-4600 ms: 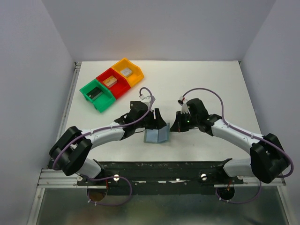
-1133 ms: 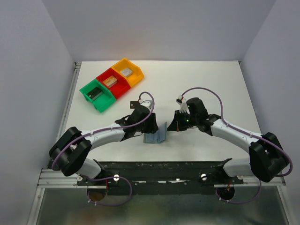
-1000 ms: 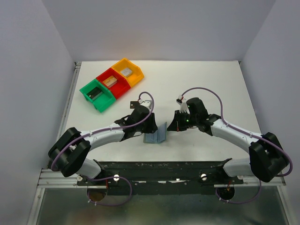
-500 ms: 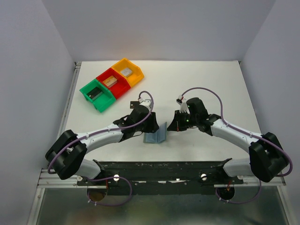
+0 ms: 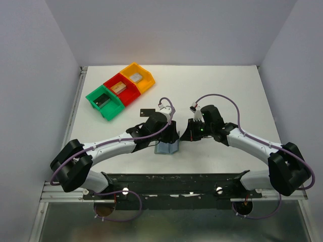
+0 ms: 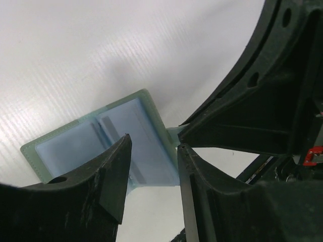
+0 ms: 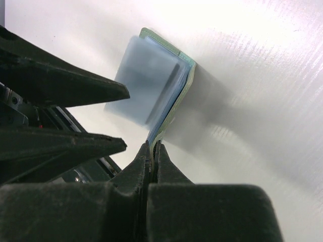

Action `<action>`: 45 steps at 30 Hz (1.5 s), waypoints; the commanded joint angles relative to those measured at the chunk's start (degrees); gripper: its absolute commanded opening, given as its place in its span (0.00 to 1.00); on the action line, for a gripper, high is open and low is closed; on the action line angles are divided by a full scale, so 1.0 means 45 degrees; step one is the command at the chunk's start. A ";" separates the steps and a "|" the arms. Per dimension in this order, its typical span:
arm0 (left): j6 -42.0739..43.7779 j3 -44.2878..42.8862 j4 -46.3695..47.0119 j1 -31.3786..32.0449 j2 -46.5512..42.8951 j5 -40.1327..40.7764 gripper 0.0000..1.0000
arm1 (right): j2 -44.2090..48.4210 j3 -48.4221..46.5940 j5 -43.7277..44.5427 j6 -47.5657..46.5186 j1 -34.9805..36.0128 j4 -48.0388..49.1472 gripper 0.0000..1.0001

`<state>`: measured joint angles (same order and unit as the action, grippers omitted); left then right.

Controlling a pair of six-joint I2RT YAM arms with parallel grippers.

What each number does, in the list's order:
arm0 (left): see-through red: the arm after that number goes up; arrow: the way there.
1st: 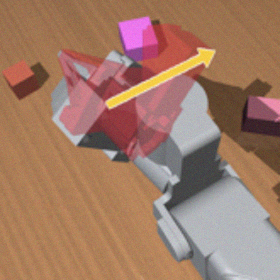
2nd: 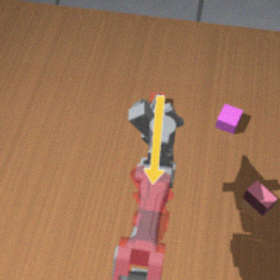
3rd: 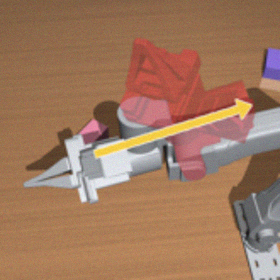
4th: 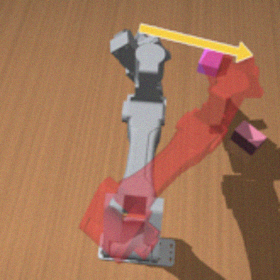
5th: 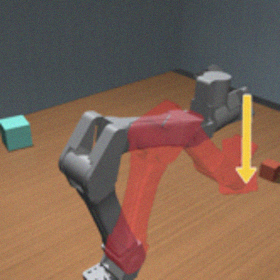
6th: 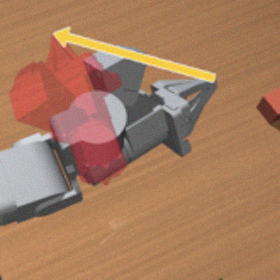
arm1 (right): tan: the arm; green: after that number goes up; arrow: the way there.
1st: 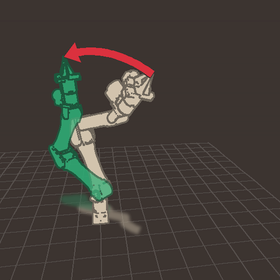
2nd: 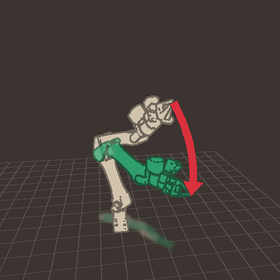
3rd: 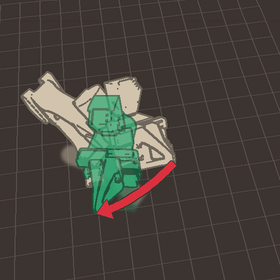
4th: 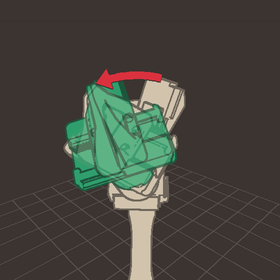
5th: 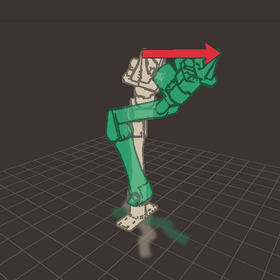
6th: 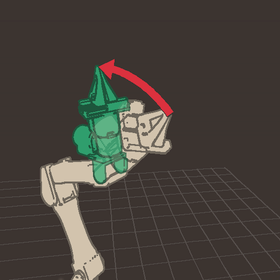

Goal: Take the credit cards out of the card holder
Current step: Remove the credit card from the card holder.

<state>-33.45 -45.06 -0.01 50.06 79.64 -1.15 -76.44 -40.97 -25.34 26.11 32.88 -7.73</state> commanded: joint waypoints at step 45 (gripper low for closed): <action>-0.1375 0.2200 -0.0681 -0.1516 -0.0393 0.0705 0.54 | -0.1547 0.0745 0.1218 0.0096 -0.0296 0.0174 0.00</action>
<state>-38.72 -35.94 -3.68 43.79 77.06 2.74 -82.63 -38.24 -20.64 26.11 31.86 -7.73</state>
